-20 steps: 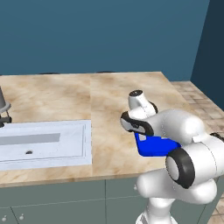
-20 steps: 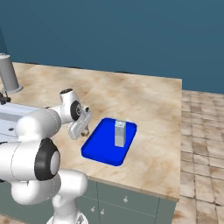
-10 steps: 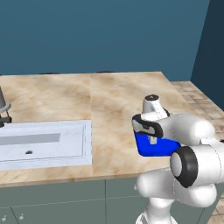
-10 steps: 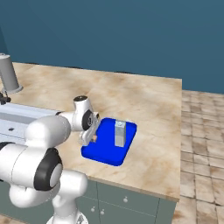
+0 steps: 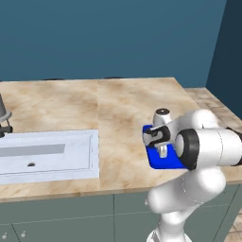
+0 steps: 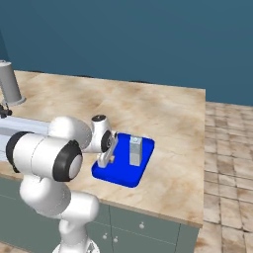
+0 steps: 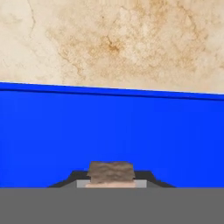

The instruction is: Take out the milk from the fridge and place it on the tray on the counter. Then take the sugar cube near the tray and place it in the tray.

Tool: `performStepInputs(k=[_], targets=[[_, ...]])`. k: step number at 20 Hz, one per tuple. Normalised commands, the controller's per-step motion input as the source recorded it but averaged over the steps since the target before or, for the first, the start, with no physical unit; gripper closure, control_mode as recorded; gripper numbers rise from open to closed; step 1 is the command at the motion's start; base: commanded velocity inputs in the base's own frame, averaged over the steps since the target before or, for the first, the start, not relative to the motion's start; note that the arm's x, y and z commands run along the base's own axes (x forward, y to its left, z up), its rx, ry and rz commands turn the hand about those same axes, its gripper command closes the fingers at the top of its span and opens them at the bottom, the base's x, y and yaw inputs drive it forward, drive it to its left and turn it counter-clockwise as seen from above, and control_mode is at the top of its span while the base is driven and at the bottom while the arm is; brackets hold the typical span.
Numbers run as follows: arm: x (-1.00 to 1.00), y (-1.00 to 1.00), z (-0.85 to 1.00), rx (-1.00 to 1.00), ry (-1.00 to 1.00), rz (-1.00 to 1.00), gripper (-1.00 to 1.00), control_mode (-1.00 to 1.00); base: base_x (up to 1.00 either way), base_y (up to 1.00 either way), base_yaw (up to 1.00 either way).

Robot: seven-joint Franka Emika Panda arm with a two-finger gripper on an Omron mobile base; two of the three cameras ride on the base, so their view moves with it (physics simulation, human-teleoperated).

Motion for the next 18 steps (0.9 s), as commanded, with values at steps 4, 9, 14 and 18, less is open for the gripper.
performStepInputs(k=[4, 9, 14, 18], targets=[[0.25, -0.01, -0.08, 0.03, 0.09, 0.0, 1.0, -1.0, 0.0, 0.0, 0.0], [0.13, -0.03, -0.15, 0.02, 0.07, 0.0, 1.0, -1.0, 0.0, 0.0, 0.0], [0.06, -0.01, -0.33, 0.0, 0.05, 0.0, 1.0, -1.0, 0.0, 0.0, 0.0], [0.0, 0.0, -0.38, 0.0, 0.0, 0.0, 1.0, -1.0, 0.0, 0.0, 0.0]])
